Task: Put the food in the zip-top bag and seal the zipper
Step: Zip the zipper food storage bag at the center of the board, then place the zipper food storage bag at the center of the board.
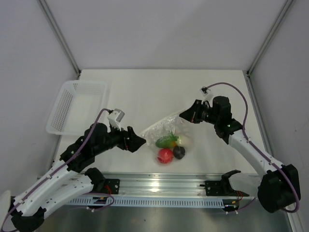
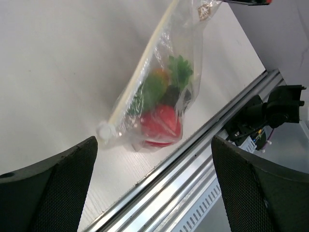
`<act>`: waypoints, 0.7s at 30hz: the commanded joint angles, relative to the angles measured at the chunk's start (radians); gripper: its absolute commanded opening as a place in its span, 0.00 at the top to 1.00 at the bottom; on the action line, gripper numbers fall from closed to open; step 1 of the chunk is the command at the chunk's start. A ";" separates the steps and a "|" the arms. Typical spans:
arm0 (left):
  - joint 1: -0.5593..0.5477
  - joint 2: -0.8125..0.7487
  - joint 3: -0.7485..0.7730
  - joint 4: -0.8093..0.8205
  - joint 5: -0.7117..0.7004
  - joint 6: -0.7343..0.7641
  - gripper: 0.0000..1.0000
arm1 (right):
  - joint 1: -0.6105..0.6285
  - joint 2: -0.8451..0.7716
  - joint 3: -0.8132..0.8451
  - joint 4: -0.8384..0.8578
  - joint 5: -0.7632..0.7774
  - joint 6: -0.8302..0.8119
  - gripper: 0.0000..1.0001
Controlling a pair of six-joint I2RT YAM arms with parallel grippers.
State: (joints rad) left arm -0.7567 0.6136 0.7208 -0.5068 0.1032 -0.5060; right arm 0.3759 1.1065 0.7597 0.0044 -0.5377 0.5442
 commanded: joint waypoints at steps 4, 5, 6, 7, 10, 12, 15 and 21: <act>0.005 -0.060 -0.007 -0.029 -0.068 -0.014 0.00 | -0.064 0.205 0.145 0.000 0.117 0.075 1.00; 0.005 -0.064 -0.012 -0.029 -0.066 -0.016 0.00 | -0.086 0.235 0.161 0.000 0.128 0.082 1.00; 0.005 -0.072 -0.012 -0.029 -0.062 -0.017 0.01 | -0.098 0.298 0.190 0.000 0.124 0.088 1.00; 0.005 -0.075 -0.017 -0.030 -0.056 -0.019 0.00 | -0.110 0.329 0.202 0.002 0.117 0.100 1.00; 0.005 -0.087 -0.017 -0.044 -0.050 -0.022 0.01 | -0.158 0.458 0.279 -0.033 0.111 0.106 1.00; 0.005 -0.097 -0.020 -0.055 -0.049 -0.022 0.01 | -0.182 0.516 0.320 -0.059 0.122 0.112 1.00; 0.005 -0.130 -0.034 -0.075 -0.051 -0.026 0.00 | -0.216 0.622 0.389 -0.070 0.119 0.126 1.00; 0.005 -0.183 -0.035 -0.113 -0.051 -0.035 0.01 | -0.276 0.794 0.501 -0.119 0.171 0.111 1.00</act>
State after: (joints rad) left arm -0.7567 0.4480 0.6865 -0.5999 0.0555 -0.5243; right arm 0.1307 1.8580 1.2011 -0.0841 -0.4046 0.6552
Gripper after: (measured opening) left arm 0.994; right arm 0.002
